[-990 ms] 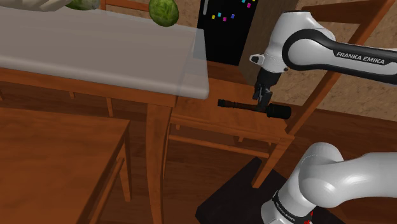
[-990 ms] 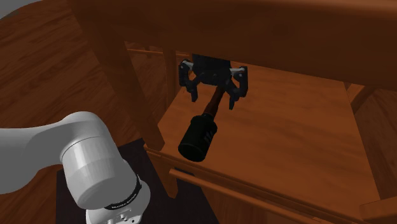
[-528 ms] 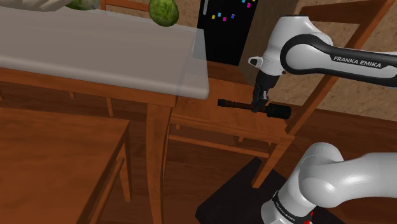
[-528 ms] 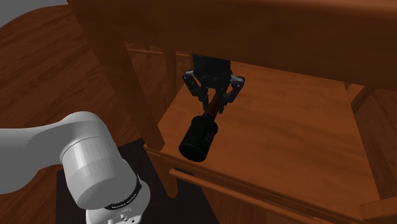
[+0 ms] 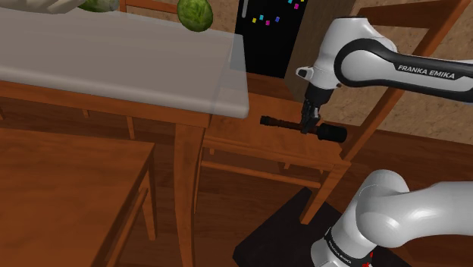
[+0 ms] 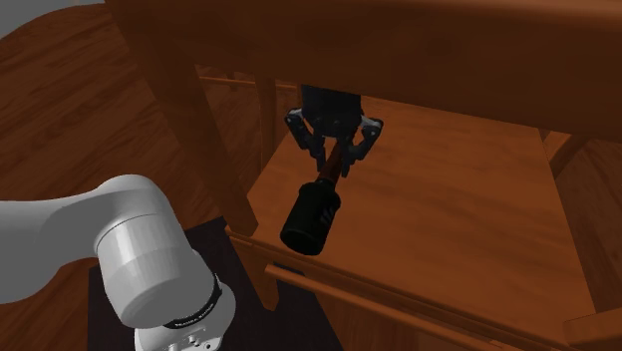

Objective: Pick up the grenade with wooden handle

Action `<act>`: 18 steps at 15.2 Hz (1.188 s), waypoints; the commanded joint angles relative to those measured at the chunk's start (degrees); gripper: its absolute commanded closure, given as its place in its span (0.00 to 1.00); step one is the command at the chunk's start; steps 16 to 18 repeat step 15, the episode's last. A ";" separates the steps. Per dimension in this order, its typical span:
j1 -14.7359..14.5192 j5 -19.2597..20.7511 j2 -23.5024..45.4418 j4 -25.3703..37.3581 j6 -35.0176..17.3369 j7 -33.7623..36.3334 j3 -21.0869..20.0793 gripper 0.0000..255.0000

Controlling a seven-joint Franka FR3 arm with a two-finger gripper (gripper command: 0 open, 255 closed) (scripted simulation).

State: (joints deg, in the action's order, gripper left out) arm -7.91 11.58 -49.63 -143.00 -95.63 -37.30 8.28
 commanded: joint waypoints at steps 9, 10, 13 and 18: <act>-0.17 -0.77 1.94 8.68 6.84 -0.81 -0.59 1.00; -0.19 -0.83 2.20 9.61 7.51 -0.89 -0.66 1.00; -0.27 -1.02 3.03 12.45 9.51 -1.12 -0.85 1.00; -0.27 -1.03 3.07 12.59 9.61 -1.13 -0.86 1.00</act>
